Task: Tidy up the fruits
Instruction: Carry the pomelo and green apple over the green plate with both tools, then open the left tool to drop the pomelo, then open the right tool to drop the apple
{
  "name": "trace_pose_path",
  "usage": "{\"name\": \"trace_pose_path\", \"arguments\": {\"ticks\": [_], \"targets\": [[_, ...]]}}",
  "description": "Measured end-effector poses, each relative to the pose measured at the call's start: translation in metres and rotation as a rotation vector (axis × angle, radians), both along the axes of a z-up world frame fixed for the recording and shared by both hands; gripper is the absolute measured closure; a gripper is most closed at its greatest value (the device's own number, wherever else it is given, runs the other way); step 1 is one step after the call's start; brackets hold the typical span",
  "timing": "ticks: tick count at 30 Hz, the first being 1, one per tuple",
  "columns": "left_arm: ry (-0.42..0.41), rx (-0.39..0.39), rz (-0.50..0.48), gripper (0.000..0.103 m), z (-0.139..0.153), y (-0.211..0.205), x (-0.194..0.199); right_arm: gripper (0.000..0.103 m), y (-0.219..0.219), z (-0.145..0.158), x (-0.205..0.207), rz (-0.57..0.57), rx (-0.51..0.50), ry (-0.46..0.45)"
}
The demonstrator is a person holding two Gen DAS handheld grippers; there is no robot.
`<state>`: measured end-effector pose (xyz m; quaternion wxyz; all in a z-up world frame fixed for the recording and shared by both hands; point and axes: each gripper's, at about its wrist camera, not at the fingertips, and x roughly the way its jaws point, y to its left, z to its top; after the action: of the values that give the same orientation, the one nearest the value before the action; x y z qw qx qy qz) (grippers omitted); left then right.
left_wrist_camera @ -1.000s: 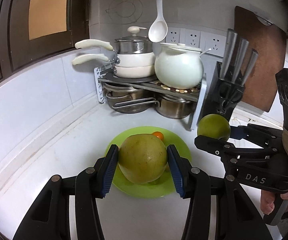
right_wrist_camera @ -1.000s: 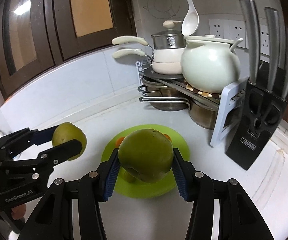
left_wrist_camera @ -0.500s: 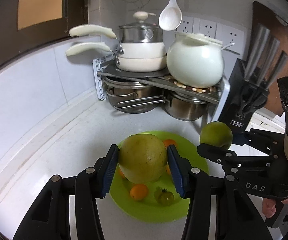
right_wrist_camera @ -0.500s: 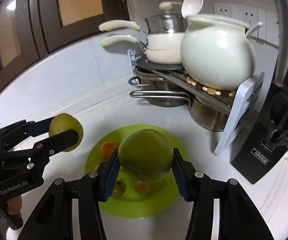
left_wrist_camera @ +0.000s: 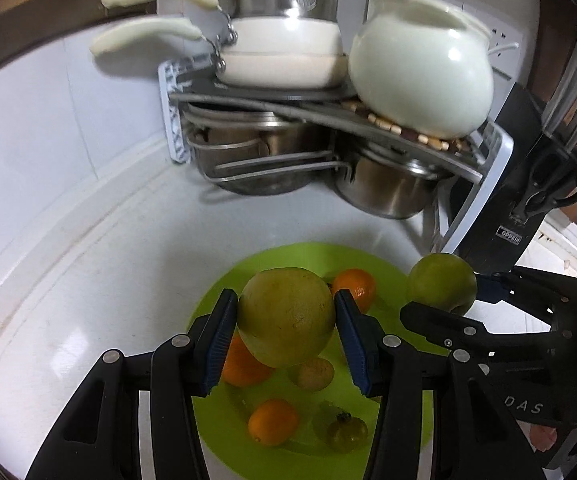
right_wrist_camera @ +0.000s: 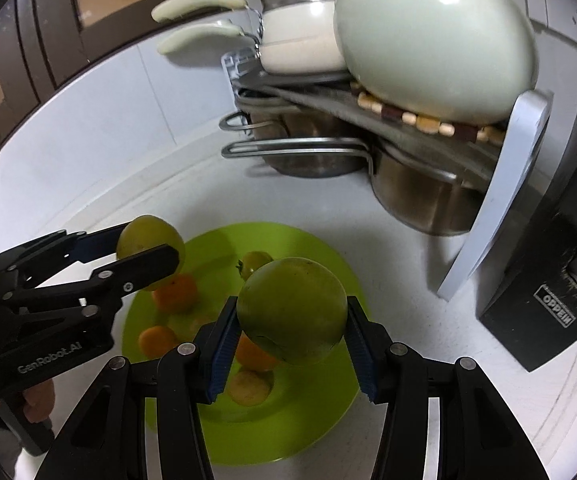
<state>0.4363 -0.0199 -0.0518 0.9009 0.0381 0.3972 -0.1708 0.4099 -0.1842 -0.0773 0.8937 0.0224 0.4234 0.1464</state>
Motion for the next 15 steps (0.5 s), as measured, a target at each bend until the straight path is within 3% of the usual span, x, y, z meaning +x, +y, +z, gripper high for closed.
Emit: {"name": "trace_pose_path", "arguments": {"ticks": [8, 15], "targets": [[0.037, 0.011, -0.017, 0.054, -0.018, -0.007, 0.009, 0.052, -0.002, -0.015, 0.009, 0.004, 0.003, 0.036], [0.0, 0.016, 0.026, 0.048, -0.006, 0.003, -0.001, 0.052, -0.001, -0.019, 0.011, 0.004, 0.004, 0.047]]}}
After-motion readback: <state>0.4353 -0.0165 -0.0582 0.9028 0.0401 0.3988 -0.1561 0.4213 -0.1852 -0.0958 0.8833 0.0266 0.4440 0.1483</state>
